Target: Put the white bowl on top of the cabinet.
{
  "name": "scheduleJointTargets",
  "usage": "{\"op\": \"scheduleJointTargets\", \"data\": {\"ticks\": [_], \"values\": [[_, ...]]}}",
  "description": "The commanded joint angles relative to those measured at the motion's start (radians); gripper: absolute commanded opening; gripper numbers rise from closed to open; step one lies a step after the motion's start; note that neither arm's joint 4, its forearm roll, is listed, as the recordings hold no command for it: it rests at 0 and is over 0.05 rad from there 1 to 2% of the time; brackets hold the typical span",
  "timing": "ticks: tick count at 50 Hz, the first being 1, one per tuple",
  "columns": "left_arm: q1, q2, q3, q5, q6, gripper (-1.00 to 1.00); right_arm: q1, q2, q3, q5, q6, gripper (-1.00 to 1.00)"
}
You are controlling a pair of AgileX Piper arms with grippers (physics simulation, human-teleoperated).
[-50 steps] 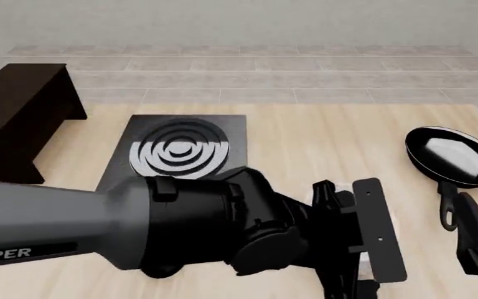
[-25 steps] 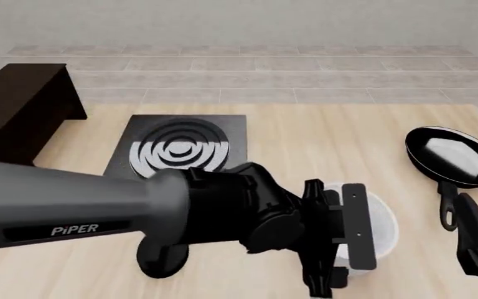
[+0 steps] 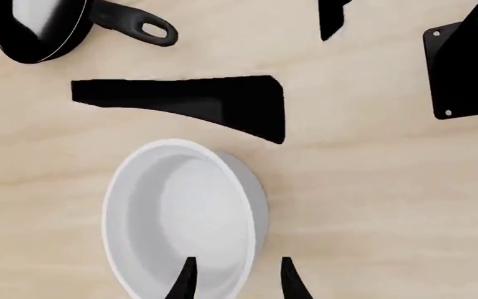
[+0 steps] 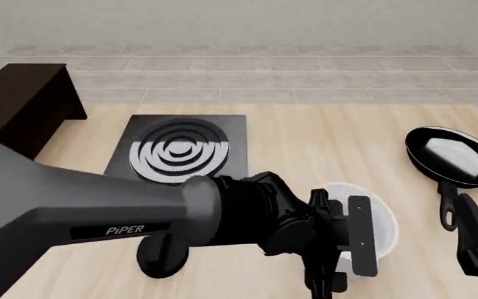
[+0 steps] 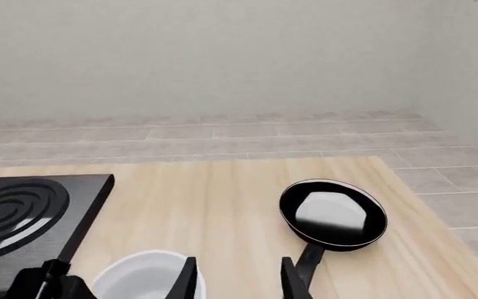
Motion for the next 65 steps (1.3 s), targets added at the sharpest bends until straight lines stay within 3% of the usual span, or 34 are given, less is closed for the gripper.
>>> {"op": "scheduleJointTargets", "data": {"ticks": [1, 11, 15, 29, 30, 43, 54, 65], "values": [[-0.026, 0.058, -0.033, 0.027, -0.043, 1.0, -0.003, 0.0, 0.0, 0.0, -0.008, 1.0], [-0.012, 0.089, -0.026, 0.022, -0.055, 1.0, -0.005, -0.002, 0.0, 0.003, -0.013, 1.0], [-0.031, 0.105, -0.056, 0.053, -0.118, 1.0, -0.006, -0.002, 0.0, 0.003, -0.01, 1.0], [-0.019, 0.121, -0.059, 0.072, -0.114, 1.0, -0.009, -0.009, 0.0, 0.009, -0.009, 1.0], [-0.018, 0.118, -0.059, 0.074, -0.111, -1.0, -0.008, -0.01, 0.0, 0.01, -0.009, 1.0], [-0.04, 0.027, -0.107, 0.157, -0.117, -1.0, -0.008, -0.011, 0.0, 0.012, -0.01, 1.0], [0.019, -0.049, -0.101, 0.177, -0.058, -1.0, -0.009, -0.011, 0.0, 0.012, -0.01, 1.0], [0.063, -0.109, -0.09, 0.172, -0.07, -1.0, -0.01, -0.009, 0.0, 0.01, -0.008, 1.0]]}}
